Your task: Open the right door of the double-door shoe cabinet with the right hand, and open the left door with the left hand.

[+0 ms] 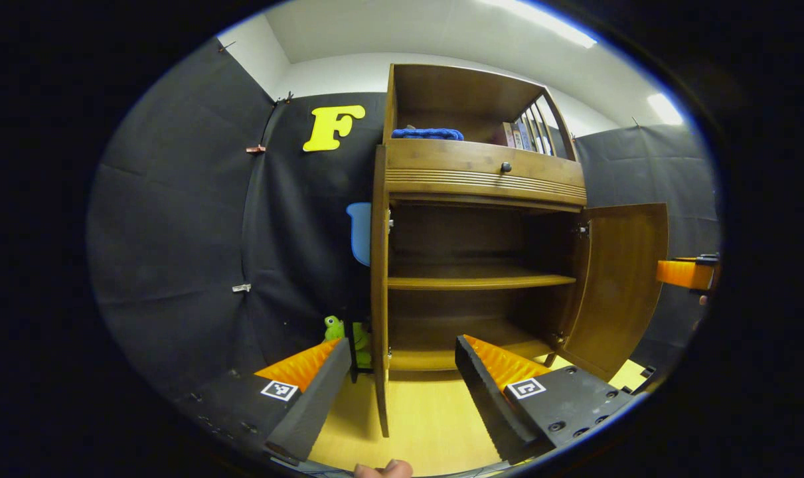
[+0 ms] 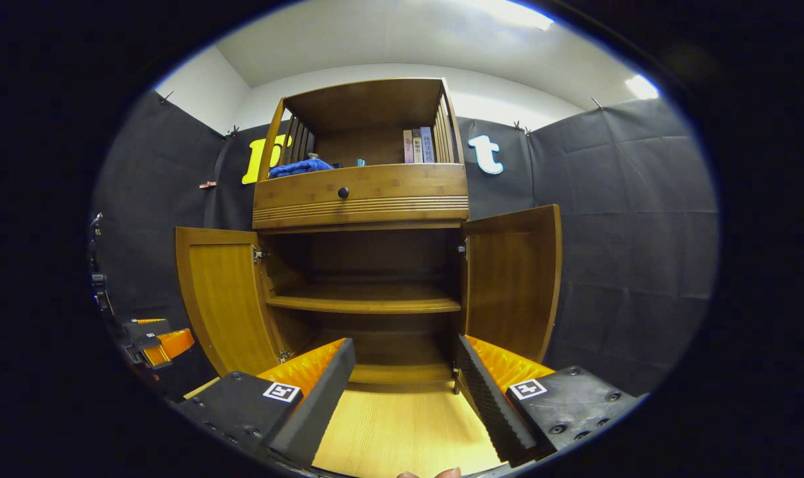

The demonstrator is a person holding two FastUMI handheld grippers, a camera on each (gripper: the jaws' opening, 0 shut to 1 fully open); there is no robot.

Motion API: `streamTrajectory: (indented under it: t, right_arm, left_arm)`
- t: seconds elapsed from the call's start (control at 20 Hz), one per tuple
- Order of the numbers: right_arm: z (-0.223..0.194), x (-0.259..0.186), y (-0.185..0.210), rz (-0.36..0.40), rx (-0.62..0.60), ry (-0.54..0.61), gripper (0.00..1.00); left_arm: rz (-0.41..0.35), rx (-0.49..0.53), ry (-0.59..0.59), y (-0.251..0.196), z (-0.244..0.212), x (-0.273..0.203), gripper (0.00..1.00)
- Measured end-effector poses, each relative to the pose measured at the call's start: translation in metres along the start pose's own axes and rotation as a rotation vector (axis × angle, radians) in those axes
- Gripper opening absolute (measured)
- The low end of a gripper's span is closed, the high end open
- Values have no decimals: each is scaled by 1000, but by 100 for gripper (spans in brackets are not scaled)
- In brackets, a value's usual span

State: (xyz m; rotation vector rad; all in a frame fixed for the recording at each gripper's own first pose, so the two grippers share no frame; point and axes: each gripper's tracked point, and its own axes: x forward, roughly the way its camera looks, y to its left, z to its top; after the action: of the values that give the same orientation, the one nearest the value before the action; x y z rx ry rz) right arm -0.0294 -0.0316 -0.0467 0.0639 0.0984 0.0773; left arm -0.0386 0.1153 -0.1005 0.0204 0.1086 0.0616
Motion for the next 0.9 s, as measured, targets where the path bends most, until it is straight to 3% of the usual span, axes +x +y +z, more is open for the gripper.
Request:
streamTrajectory:
  t: [0.9]
  right_arm:
    - [-9,26,-49,60,8,8,98]
  left_arm:
    - [-5,36,-67,-135,35,25,96]
